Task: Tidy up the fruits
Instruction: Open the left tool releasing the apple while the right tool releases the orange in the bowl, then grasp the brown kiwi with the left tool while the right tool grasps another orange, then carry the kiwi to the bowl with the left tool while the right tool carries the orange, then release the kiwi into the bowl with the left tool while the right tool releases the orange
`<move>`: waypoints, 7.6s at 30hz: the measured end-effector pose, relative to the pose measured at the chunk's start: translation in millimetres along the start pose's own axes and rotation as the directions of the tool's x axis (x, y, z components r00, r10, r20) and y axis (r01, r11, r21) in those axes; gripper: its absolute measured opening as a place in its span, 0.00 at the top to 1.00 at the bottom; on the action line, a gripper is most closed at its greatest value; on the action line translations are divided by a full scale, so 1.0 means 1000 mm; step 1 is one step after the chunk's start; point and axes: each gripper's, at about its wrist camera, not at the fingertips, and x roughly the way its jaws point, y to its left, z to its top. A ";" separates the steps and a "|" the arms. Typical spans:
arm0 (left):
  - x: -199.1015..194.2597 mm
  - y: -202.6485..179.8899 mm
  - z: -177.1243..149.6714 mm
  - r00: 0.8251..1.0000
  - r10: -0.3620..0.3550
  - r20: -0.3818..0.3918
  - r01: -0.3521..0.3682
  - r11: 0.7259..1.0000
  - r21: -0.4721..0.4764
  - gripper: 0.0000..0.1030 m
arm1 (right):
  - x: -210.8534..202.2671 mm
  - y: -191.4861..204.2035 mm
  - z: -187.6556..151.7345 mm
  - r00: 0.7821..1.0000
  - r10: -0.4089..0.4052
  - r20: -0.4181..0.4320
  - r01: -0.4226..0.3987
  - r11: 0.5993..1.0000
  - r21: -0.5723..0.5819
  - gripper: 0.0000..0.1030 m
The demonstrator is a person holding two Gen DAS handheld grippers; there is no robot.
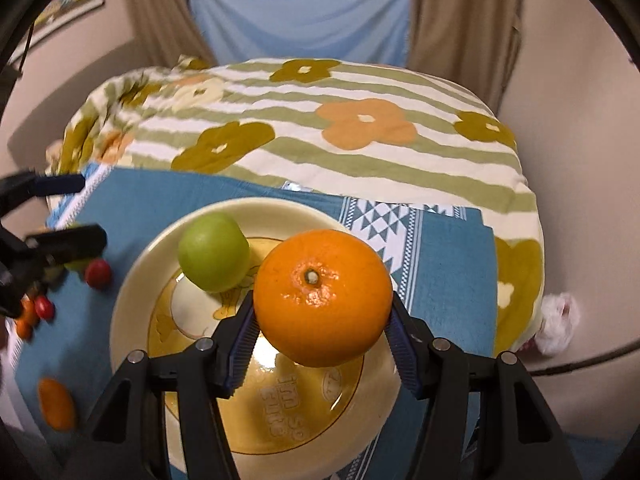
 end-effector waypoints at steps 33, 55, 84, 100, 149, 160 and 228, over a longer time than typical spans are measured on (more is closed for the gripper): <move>-0.084 -0.014 -0.020 0.991 0.078 0.111 -0.074 0.996 -0.042 0.00 | -0.094 0.005 -0.010 0.996 0.000 0.093 -0.009 0.995 0.095 0.00; -0.209 -0.009 -0.133 0.956 0.222 0.193 -0.178 0.959 -0.222 0.00 | -0.199 0.088 -0.068 0.989 0.034 0.141 -0.041 0.998 0.047 0.00; -0.123 0.189 -0.181 0.997 0.047 -0.059 -0.062 0.955 -0.290 0.00 | -0.106 0.224 -0.102 0.995 -0.082 -0.061 0.098 0.927 0.363 0.00; -0.050 0.196 -0.175 0.993 -0.027 -0.113 -0.005 0.961 -0.275 0.04 | -0.062 0.248 -0.112 0.979 -0.159 -0.125 0.198 0.885 0.421 0.00; -0.095 0.224 -0.180 0.998 0.033 -0.059 -0.046 0.970 -0.238 0.32 | -0.054 0.269 -0.078 0.987 -0.129 -0.094 0.153 0.931 0.332 0.47; -0.137 0.213 -0.151 0.999 0.037 0.027 -0.030 0.970 -0.240 0.32 | -0.098 0.250 -0.054 0.988 -0.156 -0.010 0.151 0.938 0.312 0.47; -0.027 -0.078 -0.061 0.999 0.009 -0.038 -0.014 0.989 -0.149 0.00 | -0.066 -0.035 -0.037 0.998 0.059 -0.006 -0.057 0.982 0.180 0.47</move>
